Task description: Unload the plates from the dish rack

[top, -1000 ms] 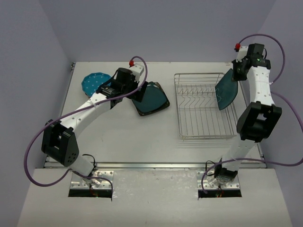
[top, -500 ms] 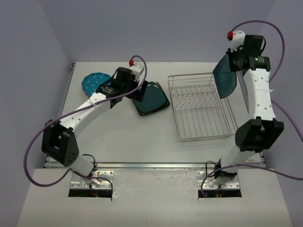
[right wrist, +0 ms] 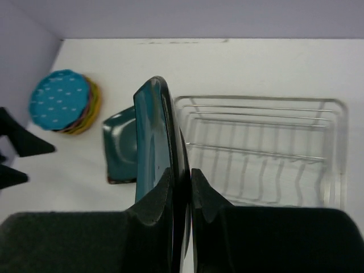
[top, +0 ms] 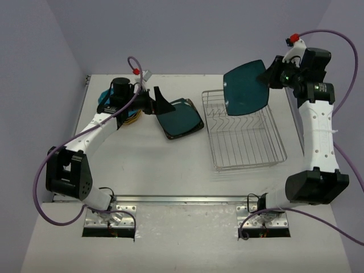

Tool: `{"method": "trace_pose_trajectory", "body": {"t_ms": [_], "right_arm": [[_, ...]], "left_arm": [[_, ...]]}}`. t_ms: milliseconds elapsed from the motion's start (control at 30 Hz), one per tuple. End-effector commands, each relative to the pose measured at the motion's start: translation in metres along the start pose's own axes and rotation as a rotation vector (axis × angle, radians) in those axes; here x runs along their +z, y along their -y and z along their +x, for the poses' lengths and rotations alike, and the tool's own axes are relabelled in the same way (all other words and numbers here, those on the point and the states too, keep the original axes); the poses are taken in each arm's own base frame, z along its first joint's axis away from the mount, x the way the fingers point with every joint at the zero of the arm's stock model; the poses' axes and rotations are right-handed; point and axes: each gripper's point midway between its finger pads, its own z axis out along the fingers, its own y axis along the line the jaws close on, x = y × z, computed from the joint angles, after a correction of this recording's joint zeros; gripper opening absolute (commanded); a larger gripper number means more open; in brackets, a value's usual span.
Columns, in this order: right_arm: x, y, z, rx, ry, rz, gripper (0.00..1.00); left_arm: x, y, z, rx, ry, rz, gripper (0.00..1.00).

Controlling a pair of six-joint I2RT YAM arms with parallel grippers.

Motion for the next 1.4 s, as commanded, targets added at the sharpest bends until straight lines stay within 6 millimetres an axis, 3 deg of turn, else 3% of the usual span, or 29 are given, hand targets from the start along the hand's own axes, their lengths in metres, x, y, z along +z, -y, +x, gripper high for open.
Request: {"method": "trace_pose_trajectory", "body": {"t_ms": [0, 133, 333, 533, 733, 1100, 1167, 1267, 1367], "right_arm": [[0.003, -0.089, -0.010, 0.146, 0.060, -0.339, 0.00], [0.013, -0.131, 0.024, 0.184, -0.021, -0.452, 0.00], [0.026, -0.155, 0.071, 0.177, -0.129, -0.513, 0.00], [0.030, -0.175, 0.084, 0.165, -0.170, -0.575, 0.00], [0.033, -0.184, 0.080, 0.190, -0.183, -0.628, 0.00], [0.037, -0.191, 0.089, 0.205, -0.221, -0.676, 0.00], [0.038, -0.190, 0.090, 0.208, -0.224, -0.674, 0.00], [0.039, -0.189, 0.091, 0.212, -0.230, -0.671, 0.00], [0.039, -0.188, 0.095, 0.213, -0.239, -0.664, 0.06]], "left_arm": [[-0.009, 0.057, -0.005, -0.022, 0.001, 0.247, 0.99], [-0.011, 0.058, -0.008, 0.001, 0.003, 0.239, 0.98], [-0.010, 0.061, -0.005, -0.010, -0.017, 0.271, 0.94], [-0.001, 0.054, 0.005, -0.036, -0.053, 0.277, 0.83], [0.006, 0.059, 0.022, -0.058, -0.128, 0.343, 0.76], [-0.013, 0.088, 0.028, -0.117, -0.171, 0.525, 0.37], [-0.014, 0.089, 0.030, -0.117, -0.176, 0.529, 0.26], [-0.018, 0.087, 0.030, -0.119, -0.187, 0.528, 0.02], [-0.020, 0.083, 0.029, -0.112, -0.193, 0.518, 0.00]]}}
